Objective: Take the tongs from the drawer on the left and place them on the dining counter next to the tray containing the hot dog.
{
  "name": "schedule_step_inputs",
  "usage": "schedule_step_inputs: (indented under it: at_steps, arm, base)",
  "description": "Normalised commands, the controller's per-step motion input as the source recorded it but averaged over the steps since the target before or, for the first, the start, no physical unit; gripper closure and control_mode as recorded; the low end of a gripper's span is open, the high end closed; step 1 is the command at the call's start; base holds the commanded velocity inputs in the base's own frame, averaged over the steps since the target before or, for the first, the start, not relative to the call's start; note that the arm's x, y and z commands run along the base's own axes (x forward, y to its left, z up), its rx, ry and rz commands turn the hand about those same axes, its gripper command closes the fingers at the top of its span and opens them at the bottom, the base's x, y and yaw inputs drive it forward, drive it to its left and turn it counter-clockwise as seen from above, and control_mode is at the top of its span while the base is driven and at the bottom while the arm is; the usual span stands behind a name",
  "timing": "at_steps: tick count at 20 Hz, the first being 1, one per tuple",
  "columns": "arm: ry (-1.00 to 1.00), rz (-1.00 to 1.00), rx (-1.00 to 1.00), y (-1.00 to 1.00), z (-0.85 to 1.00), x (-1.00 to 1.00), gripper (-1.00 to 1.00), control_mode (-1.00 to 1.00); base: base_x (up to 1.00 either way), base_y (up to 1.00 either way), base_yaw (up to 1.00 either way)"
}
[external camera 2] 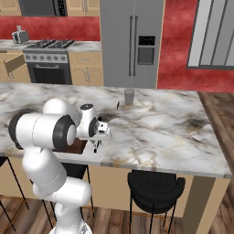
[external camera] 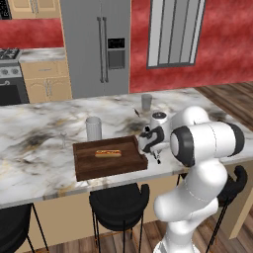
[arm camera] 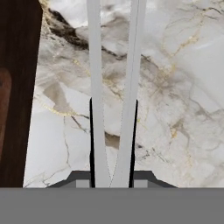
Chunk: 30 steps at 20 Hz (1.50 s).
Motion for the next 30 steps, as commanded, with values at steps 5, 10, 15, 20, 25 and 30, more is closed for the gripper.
schedule_step_inputs:
  at_steps: [5,10,15,20,25,30]
  arm:
    - [0.0,0.0,0.0,0.0,-0.2,0.24,1.0,-1.0]
    - [0.0,-0.01,0.0,0.0,-0.29,0.08,1.0,-1.0]
    - [0.0,-0.04,0.0,0.0,-0.34,0.0,-1.0,-1.0]
    - [0.0,-0.11,0.0,0.0,-0.12,0.0,-1.0,-1.0]
    - [-0.02,-0.16,0.0,-0.02,0.15,-0.01,-1.0,-1.0]
    - [-0.09,-0.19,0.0,-0.19,0.56,-0.26,-1.0,-1.0]
  base:
    - [0.0,0.0,0.0]
    - [0.0,0.0,0.0]
    - [0.0,0.0,0.0]
    - [0.0,0.0,0.0]
    - [0.0,0.0,0.0]
    - [0.0,0.0,0.0]
